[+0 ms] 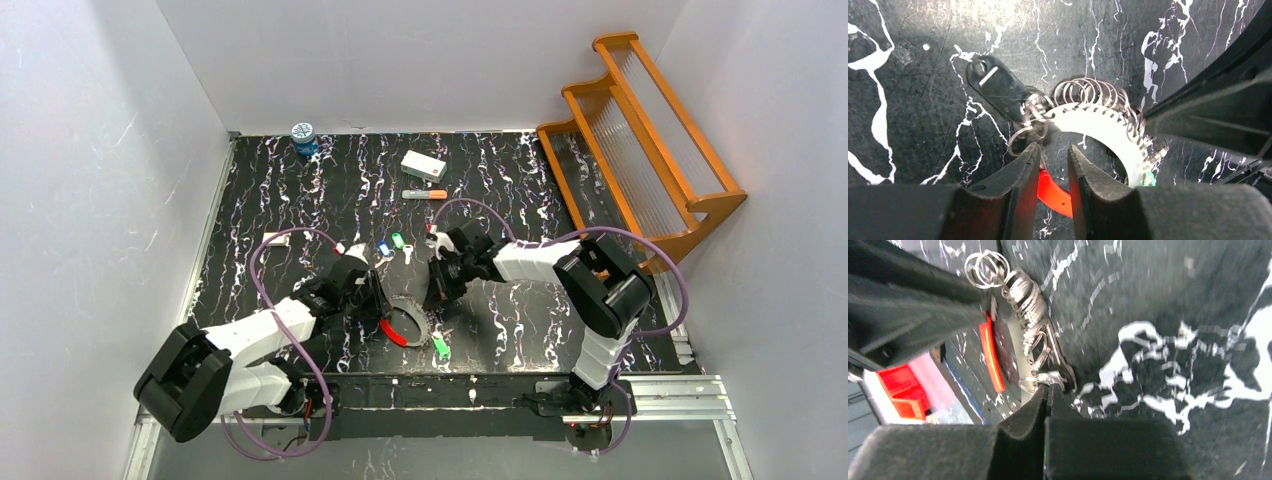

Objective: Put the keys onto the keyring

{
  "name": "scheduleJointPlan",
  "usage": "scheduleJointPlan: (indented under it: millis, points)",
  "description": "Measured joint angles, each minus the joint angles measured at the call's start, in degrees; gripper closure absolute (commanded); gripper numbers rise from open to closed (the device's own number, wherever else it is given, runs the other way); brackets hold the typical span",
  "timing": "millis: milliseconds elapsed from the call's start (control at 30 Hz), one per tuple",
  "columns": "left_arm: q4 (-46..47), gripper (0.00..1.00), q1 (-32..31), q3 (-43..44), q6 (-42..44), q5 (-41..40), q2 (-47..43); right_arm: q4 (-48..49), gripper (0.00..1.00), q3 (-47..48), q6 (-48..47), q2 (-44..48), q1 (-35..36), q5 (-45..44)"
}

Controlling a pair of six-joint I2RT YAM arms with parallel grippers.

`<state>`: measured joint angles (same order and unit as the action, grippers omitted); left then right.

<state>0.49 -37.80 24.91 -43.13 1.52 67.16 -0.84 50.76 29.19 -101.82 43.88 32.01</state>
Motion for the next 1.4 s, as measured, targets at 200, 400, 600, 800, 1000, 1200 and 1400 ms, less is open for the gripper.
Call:
scheduleJointPlan:
  millis: [200, 400, 600, 800, 1000, 1200, 1400]
  points:
    - [-2.5, 0.75, 0.0, -0.8, -0.3, -1.4, -2.5, -5.2, 0.99, 10.2, -5.8, -3.5, -0.2, -2.6]
    - [-6.7, 0.73, 0.0, -0.4, 0.5, -5.2, -6.4, -10.1, 0.63, 20.5, -12.1, -5.9, -0.4, -8.7]
    - [-10.3, 0.71, 0.0, 2.3, 2.4, -9.1, -6.9, -12.2, 0.37, 22.4, -14.5, -5.9, -0.6, -14.1]
    - [-14.4, 0.69, 0.0, 11.8, 7.4, -11.4, -1.2, -13.0, 0.34, 16.3, -14.3, -3.1, -0.9, -18.1]
    - [-14.8, 0.66, 1.0, 20.4, 13.2, -10.7, 8.7, -12.7, 0.35, 7.6, -11.9, 3.5, -2.4, -17.9]
    - [-14.5, 0.65, 3.6, 24.8, 16.6, -6.4, 21.1, -8.8, 0.36, 0.1, -7.2, 7.0, -6.3, -12.3]
    - [-11.8, 0.67, 5.1, 25.7, 17.0, -1.0, 25.4, -3.3, 0.39, -2.5, -4.2, 6.8, -10.1, -6.3]
